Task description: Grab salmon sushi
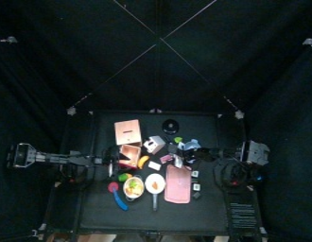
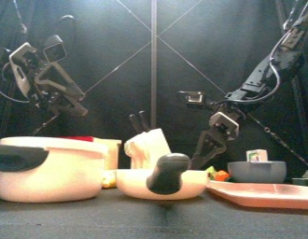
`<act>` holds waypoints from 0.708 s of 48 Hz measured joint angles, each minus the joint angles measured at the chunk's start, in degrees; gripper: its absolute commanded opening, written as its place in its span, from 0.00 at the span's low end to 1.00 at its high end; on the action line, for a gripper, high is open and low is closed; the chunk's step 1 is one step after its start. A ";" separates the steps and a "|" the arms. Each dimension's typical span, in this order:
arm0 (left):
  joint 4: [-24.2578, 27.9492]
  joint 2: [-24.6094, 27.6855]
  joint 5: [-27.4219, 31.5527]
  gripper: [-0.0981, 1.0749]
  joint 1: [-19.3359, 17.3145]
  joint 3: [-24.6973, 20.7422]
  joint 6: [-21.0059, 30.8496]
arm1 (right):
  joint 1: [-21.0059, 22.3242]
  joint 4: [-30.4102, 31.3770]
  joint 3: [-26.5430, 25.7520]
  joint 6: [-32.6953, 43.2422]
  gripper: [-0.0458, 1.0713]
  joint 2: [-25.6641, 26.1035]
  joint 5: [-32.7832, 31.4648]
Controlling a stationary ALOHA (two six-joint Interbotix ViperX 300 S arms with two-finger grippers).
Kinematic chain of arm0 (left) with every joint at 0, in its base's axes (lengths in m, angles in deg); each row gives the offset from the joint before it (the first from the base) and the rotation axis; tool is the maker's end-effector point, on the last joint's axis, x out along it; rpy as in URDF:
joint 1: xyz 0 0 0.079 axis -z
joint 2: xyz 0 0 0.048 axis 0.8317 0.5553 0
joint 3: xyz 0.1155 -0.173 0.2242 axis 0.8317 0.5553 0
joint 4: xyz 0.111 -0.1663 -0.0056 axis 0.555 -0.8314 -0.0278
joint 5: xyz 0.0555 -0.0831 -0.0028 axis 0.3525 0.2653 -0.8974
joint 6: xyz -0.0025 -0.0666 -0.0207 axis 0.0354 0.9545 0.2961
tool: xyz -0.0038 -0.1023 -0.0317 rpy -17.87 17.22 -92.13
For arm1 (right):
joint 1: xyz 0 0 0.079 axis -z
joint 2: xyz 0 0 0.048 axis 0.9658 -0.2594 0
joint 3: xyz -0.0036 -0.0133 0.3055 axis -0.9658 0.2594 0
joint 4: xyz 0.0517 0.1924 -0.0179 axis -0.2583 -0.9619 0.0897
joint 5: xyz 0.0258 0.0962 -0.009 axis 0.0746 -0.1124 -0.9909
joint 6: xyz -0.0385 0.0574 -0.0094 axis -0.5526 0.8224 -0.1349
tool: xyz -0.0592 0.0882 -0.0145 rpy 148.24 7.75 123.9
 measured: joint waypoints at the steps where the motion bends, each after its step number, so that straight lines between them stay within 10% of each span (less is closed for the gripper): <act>1: 0.00 0.00 0.00 0.85 0.00 0.09 0.00 | 0.00 0.00 0.00 0.00 0.94 -0.18 0.00; 34: -0.09 0.00 0.00 0.85 0.00 0.44 0.00 | 0.18 -0.18 -0.26 -0.09 0.82 -1.23 0.79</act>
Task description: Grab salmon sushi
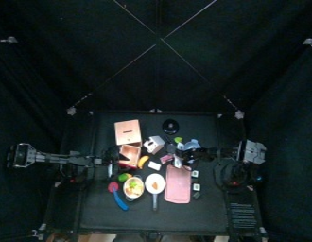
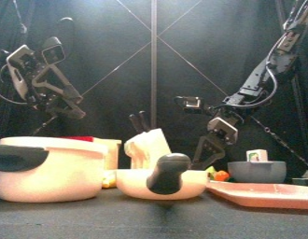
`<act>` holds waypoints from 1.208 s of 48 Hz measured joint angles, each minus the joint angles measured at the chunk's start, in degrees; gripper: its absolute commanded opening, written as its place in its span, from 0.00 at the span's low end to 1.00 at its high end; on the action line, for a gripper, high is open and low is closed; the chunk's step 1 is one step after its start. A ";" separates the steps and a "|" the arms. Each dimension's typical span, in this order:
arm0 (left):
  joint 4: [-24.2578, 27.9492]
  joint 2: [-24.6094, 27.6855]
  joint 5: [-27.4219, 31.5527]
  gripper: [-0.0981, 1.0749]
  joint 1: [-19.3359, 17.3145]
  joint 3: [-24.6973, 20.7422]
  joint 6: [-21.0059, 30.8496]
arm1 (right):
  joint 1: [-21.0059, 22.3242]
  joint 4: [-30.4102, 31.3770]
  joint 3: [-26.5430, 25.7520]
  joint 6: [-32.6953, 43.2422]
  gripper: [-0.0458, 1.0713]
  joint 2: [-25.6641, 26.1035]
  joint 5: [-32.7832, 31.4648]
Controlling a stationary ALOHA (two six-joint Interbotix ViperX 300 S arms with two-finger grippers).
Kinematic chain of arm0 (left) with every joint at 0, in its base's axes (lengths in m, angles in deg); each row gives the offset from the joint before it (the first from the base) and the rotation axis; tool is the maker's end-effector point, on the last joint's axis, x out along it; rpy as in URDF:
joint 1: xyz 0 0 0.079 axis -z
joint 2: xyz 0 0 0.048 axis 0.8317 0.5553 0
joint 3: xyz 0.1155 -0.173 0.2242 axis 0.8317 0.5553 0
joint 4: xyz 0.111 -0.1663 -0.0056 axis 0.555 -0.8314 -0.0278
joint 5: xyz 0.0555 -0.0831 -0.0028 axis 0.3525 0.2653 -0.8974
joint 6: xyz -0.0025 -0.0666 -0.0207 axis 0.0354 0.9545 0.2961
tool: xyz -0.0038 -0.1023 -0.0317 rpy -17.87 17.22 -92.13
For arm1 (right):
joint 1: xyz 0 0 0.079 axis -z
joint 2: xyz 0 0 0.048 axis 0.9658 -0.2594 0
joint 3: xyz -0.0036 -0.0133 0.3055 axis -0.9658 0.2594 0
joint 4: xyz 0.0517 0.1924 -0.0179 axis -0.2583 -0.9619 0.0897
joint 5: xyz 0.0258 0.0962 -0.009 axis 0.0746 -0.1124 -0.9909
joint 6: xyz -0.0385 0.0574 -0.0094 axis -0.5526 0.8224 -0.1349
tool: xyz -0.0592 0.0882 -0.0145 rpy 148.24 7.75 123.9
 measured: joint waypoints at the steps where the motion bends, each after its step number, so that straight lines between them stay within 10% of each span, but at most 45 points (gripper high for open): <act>1: 0.00 0.00 0.00 0.85 0.00 0.00 -0.09 | 0.00 0.00 0.00 0.09 0.80 0.00 0.00; 24: 0.00 0.00 0.00 0.85 0.00 0.00 0.00 | -0.09 -0.79 -0.09 0.26 0.48 0.26 -1.32; 58: 0.00 0.00 0.00 0.85 0.00 0.00 0.00 | -5.98 -4.22 0.09 0.18 0.48 9.58 -8.96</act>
